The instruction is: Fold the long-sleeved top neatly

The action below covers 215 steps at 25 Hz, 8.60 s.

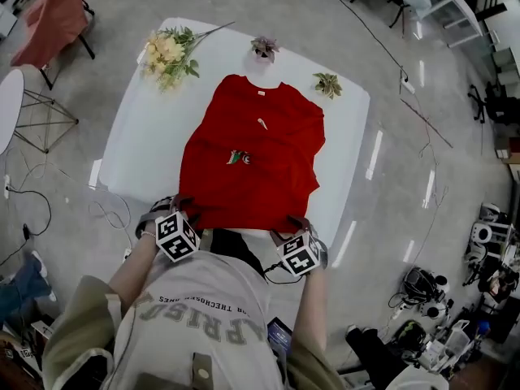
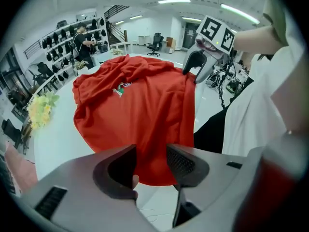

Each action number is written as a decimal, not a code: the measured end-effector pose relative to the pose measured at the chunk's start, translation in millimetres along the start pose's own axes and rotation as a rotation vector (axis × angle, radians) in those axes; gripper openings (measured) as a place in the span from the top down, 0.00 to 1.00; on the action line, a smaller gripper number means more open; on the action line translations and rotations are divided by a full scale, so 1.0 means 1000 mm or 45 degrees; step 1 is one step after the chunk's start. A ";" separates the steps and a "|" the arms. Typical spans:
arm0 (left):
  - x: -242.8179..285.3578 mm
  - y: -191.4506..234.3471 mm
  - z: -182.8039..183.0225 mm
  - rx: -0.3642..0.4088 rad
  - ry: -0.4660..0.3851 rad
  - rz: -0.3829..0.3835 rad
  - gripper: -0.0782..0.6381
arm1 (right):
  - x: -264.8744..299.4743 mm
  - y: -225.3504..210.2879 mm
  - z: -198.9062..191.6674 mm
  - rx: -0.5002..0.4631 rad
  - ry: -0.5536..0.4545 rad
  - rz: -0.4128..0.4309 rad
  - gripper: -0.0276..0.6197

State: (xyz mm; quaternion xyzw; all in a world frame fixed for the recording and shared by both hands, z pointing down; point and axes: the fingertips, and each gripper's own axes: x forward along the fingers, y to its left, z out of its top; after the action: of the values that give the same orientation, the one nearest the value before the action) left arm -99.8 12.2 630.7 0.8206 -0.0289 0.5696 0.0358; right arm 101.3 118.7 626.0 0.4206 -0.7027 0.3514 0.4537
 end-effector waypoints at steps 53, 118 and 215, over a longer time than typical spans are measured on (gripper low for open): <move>-0.011 0.030 0.181 0.697 -0.426 -0.221 0.57 | -0.050 0.011 0.160 -0.426 -0.557 -0.024 0.87; 0.003 0.039 0.207 0.194 -0.428 -0.167 0.61 | -0.055 -0.207 0.107 0.457 -0.520 -0.271 0.55; -0.006 0.049 0.081 -0.680 -0.176 0.148 0.85 | -0.035 -0.140 0.034 0.268 -0.283 -0.016 0.93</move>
State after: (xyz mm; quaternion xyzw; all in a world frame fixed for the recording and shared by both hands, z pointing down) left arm -30.5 -43.6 597.9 0.8161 -0.2273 0.4855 0.2158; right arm 225.8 42.8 597.5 0.5067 -0.7052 0.3715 0.3285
